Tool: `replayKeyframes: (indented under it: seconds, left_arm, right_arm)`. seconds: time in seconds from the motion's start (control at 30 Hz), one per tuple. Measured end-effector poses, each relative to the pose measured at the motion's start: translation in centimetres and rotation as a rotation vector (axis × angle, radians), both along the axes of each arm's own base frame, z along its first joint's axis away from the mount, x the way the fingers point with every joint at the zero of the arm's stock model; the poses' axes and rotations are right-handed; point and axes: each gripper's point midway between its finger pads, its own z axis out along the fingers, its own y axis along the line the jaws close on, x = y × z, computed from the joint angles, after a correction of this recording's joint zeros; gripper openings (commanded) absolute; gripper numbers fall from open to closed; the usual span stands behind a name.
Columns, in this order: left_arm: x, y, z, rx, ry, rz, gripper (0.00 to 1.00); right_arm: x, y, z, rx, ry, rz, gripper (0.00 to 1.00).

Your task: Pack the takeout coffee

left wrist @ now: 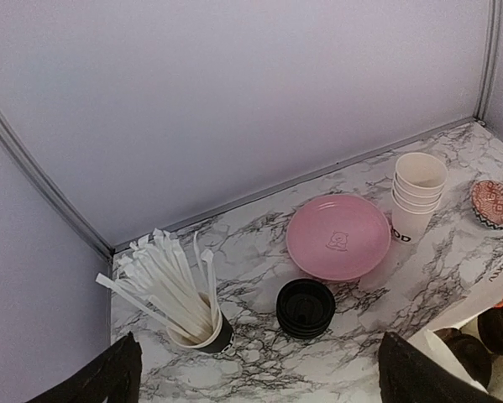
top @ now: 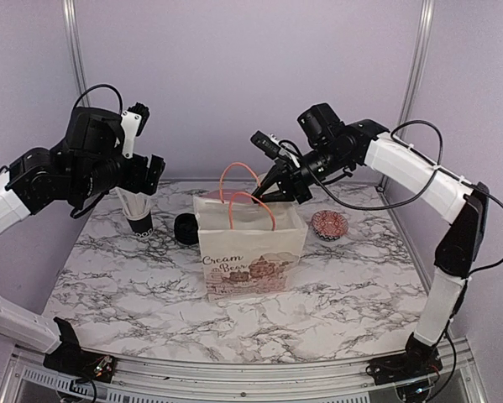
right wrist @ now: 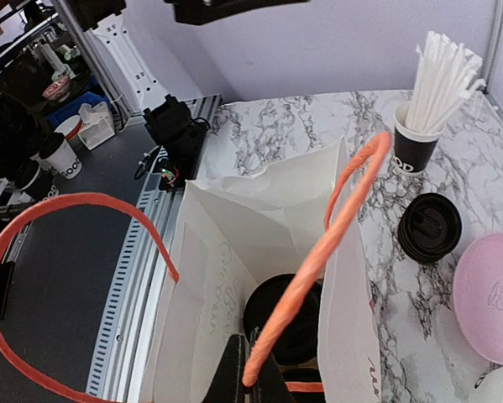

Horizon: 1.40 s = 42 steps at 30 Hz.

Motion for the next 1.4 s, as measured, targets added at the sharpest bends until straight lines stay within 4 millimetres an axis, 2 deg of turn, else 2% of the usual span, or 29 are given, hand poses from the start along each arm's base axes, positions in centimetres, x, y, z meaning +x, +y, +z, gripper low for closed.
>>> replayKeyframes:
  seconds: [0.1,0.2,0.27,0.37,0.5,0.6,0.67,0.73,0.8,0.9,1.0,1.1,1.4]
  left_arm:
    - [0.7,1.9,0.0,-0.009,0.023,0.078,0.99]
    - [1.9,4.0,-0.6,-0.02,0.061,0.15,0.98]
    - [3.0,5.6,-1.5,-0.019,0.09,0.213,0.91]
    - [4.7,8.2,-3.2,-0.023,0.142,0.299,0.77]
    - [7.1,12.1,-5.1,-0.1,0.207,0.402,0.6]
    - [8.7,15.7,-6.1,-0.187,0.24,0.468,0.56]
    - [9.8,17.3,-6.7,-0.242,0.251,0.492,0.49]
    - [11.0,18.3,-7.3,-0.297,0.261,0.503,0.48]
    - [12.4,19.4,-8.4,-0.349,0.279,0.514,0.5]
    - [14.5,20.4,-10.9,-0.414,0.327,0.532,0.52]
    - [16.1,21.6,-13.6,-0.456,0.371,0.566,0.5]
    - [17.2,22.4,-15.2,-0.491,0.385,0.59,0.47]
    - [19.2,23.1,-14.3,-0.581,0.321,0.564,0.45]
  right_arm:
    - [3.6,0.6,-1.1,-0.01,0.025,-0.066,0.1]
    - [5.7,0.8,-1.5,-0.011,0.035,-0.105,0.28]
    - [6.1,0.8,-1.2,-0.007,0.039,-0.118,0.41]
    - [6.1,0.7,-0.2,0.003,0.023,-0.119,0.55]
    - [5.7,0.0,1.0,0.002,-0.02,-0.125,0.7]
    - [5.3,-2.0,3.1,0.034,-0.05,-0.143,0.71]
    - [5.6,-4.7,5.0,0.067,-0.072,-0.185,0.71]
    - [6.3,-7.8,5.9,0.091,-0.09,-0.247,0.71]
    - [6.9,-10.9,5.6,0.098,-0.079,-0.315,0.71]
    - [7.7,-13.7,3.5,0.089,-0.033,-0.383,0.72]
    - [8.1,-14.9,1.1,0.069,0.014,-0.418,0.72]
    - [8.2,-15.7,-0.1,0.062,0.03,-0.439,0.71]
    - [7.9,-17.0,2.0,0.101,-0.065,-0.469,0.71]
